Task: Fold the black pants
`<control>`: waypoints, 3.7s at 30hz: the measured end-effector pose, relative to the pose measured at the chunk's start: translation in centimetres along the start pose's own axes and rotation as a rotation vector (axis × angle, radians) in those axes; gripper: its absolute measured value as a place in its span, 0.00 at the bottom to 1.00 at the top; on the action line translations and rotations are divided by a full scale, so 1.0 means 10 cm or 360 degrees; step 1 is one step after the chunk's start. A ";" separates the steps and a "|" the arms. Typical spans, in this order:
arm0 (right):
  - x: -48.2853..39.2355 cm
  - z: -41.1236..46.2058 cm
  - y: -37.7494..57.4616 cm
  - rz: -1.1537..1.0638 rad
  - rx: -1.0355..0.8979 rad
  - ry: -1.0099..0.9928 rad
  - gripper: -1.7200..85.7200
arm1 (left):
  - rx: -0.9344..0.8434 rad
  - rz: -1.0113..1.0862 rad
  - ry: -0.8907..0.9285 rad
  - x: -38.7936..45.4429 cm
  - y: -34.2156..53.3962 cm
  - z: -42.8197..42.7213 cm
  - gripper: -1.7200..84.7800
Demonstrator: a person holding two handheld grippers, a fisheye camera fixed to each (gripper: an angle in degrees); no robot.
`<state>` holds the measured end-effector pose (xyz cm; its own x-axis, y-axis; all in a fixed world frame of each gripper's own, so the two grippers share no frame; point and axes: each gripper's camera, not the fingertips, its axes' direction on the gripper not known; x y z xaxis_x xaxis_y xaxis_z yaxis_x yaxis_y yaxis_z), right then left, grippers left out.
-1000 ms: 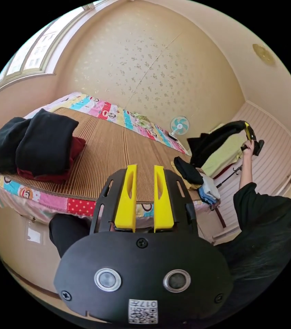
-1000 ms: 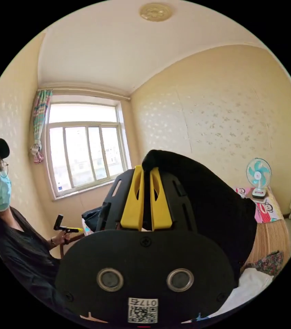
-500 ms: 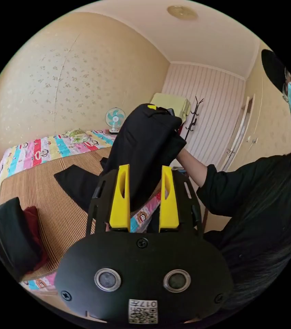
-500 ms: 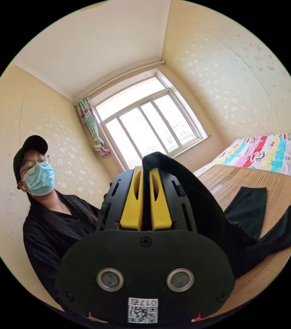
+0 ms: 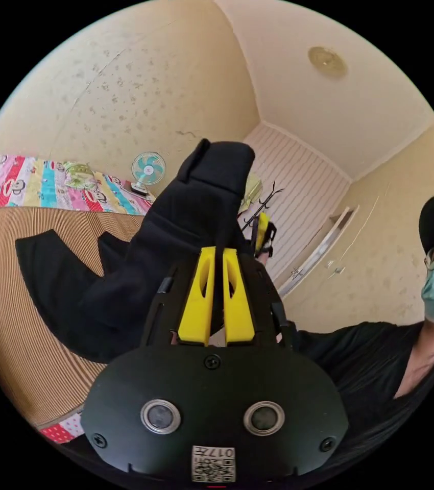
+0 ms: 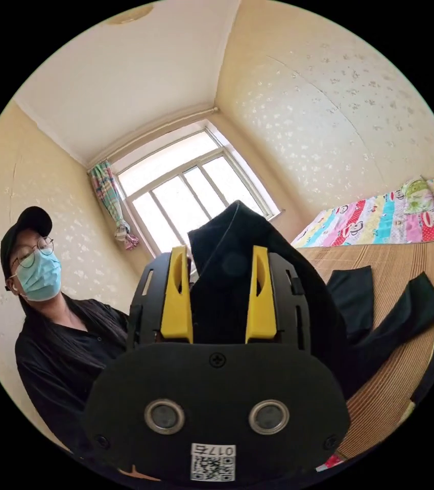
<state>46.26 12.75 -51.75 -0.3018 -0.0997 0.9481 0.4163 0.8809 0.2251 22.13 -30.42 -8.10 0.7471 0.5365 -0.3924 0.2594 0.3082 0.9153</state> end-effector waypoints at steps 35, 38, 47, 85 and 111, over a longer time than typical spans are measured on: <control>-2.76 0.86 2.48 -0.0755 0.0511 0.1601 0.29 | 0.0722 0.0652 0.0385 3.06 -0.71 -2.14 0.01; -3.39 0.89 2.24 -0.1120 0.0776 0.1563 0.11 | 0.0861 0.0717 0.0323 3.32 -0.52 -2.34 0.01; -4.09 -0.36 0.22 -0.0743 0.1146 0.0893 0.06 | 0.1297 0.0968 -0.0083 4.07 -0.11 -3.57 0.01; 2.10 0.85 2.20 0.0852 -0.0610 0.1923 0.17 | -0.0726 -0.0592 -0.1027 -3.26 1.69 -0.29 0.14; -0.19 -0.57 2.93 0.0579 -0.0345 0.1024 0.05 | -0.0611 -0.0592 -0.0368 -1.38 2.11 -1.96 0.17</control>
<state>63.91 36.14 -45.68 0.4167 -0.1287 0.8999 0.5725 0.8061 -0.1498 5.36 -15.92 14.84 0.7738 0.1652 -0.6115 0.3216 0.7292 0.6040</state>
